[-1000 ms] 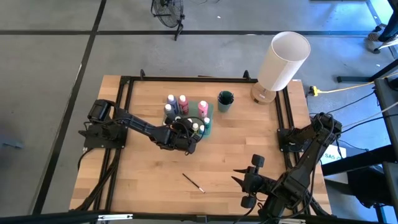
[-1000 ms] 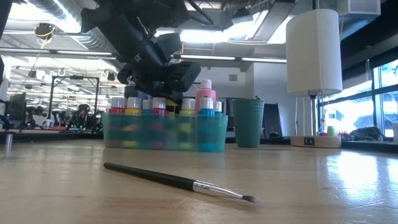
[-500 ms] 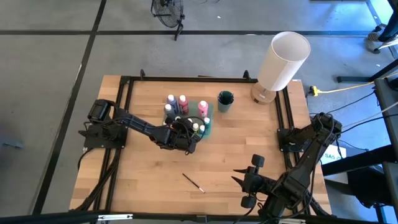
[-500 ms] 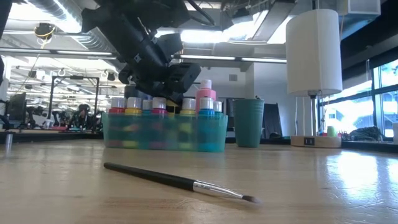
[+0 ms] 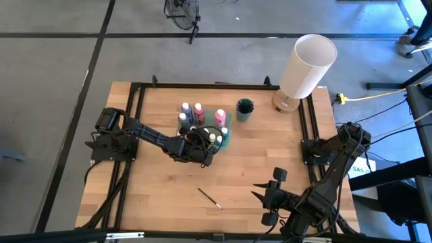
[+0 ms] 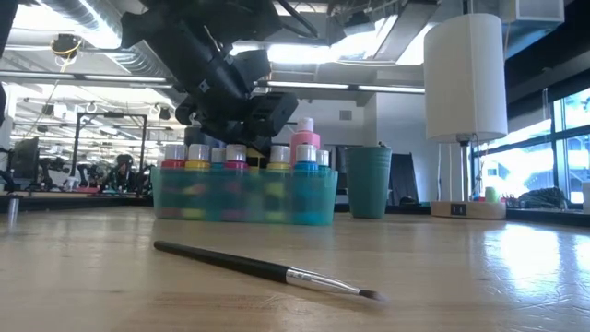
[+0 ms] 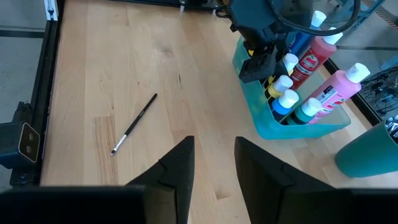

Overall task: Pick & Place Paint Supplies
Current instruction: Put the small yellow bottle into the green bin

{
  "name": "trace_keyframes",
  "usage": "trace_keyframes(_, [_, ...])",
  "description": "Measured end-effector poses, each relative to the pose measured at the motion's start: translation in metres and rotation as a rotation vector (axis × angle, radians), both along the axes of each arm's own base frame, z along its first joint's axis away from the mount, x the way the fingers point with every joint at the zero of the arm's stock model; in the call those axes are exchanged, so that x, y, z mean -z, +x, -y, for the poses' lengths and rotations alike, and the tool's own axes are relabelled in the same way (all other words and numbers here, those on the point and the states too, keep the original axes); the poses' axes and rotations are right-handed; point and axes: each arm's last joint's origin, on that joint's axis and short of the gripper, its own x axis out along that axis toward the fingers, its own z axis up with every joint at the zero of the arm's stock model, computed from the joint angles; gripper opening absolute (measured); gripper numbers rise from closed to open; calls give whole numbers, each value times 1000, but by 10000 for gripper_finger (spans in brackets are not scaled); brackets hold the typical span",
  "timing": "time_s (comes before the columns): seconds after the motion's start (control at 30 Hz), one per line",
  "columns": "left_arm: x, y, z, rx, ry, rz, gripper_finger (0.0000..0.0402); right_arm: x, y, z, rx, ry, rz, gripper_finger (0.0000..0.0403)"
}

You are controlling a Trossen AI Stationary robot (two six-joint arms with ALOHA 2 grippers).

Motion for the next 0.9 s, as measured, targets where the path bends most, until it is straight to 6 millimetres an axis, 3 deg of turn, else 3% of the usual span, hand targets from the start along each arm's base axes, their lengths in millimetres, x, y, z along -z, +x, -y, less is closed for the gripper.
trace_keyframes(0.9, [0,0,0,15,-13,-9,160,0,0,0,0,1,-2,117])
